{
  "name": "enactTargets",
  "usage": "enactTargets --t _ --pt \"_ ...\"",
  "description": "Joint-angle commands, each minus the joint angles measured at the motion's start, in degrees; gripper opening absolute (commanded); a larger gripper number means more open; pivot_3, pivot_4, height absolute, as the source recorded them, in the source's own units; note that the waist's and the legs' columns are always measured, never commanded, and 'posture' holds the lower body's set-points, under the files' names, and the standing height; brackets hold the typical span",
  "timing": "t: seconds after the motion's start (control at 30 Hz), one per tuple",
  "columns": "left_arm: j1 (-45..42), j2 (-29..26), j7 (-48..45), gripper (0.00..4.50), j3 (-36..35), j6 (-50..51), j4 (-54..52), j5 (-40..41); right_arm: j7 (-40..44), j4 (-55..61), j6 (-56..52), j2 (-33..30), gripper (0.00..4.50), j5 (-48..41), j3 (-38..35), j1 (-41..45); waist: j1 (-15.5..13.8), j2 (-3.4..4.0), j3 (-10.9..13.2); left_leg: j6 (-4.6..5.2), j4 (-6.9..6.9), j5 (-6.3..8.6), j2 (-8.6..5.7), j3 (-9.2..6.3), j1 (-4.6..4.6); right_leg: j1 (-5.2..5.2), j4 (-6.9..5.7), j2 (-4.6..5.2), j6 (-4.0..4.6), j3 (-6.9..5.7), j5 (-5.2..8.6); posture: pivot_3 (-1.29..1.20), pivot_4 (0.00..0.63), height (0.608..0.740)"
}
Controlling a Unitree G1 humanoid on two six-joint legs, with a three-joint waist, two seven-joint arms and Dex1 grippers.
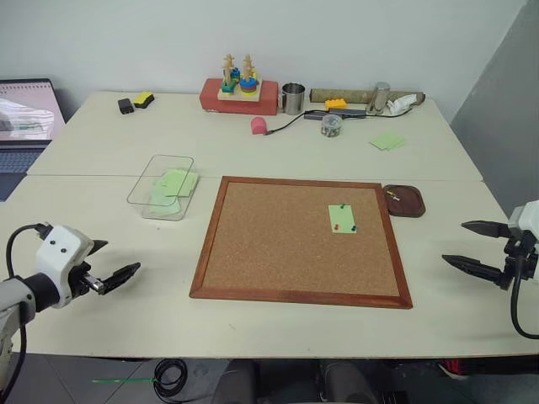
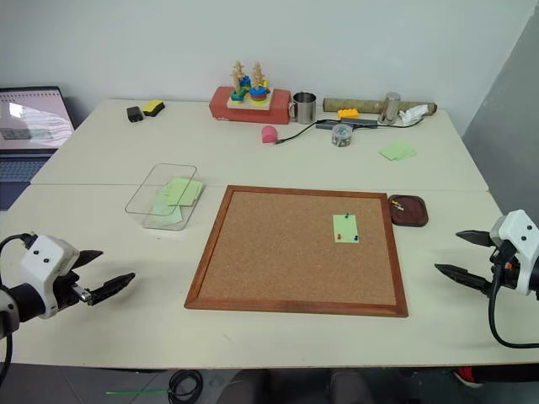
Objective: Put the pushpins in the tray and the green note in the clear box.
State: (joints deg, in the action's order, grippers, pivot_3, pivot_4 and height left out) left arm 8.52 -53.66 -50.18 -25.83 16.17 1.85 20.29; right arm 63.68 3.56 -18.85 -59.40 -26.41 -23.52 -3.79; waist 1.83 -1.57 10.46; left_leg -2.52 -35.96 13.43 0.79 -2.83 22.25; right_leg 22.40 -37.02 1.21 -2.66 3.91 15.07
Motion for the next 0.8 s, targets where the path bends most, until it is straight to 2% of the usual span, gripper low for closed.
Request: enactTargets --t 0.03,0.5,0.8 --pt "-0.1 -0.8 -0.9 4.48 -1.9 -0.8 -1.3 0.0 0.0 0.4 1.1 0.1 4.50 0.1 -1.9 0.5 0.0 0.00 0.0 0.00 0.00 0.00 0.00 0.00 0.00 0.00 0.00 0.00 0.00 0.00 0.00 0.00 0.150 0.740" --pt "-0.6 -0.3 -0.3 4.48 -1.3 -0.3 0.1 -1.3 -1.1 -0.8 2.8 1.4 4.50 1.8 -0.7 2.7 0.0 0.00 0.0 0.00 -0.01 0.00 -0.02 0.00 -0.01 0.00 -0.03 -0.01 -0.04 0.00 -0.03 0.00 0.150 0.740" --pt "-1.6 0.3 -4.0 4.48 -2.5 -1.5 0.5 1.5 -1.7 -0.4 2.2 1.8 4.50 2.5 -0.2 2.7 0.0 0.00 0.0 0.00 -0.02 0.00 -0.02 0.00 -0.01 -0.01 -0.04 -0.01 -0.06 0.00 -0.04 0.00 0.150 0.740"
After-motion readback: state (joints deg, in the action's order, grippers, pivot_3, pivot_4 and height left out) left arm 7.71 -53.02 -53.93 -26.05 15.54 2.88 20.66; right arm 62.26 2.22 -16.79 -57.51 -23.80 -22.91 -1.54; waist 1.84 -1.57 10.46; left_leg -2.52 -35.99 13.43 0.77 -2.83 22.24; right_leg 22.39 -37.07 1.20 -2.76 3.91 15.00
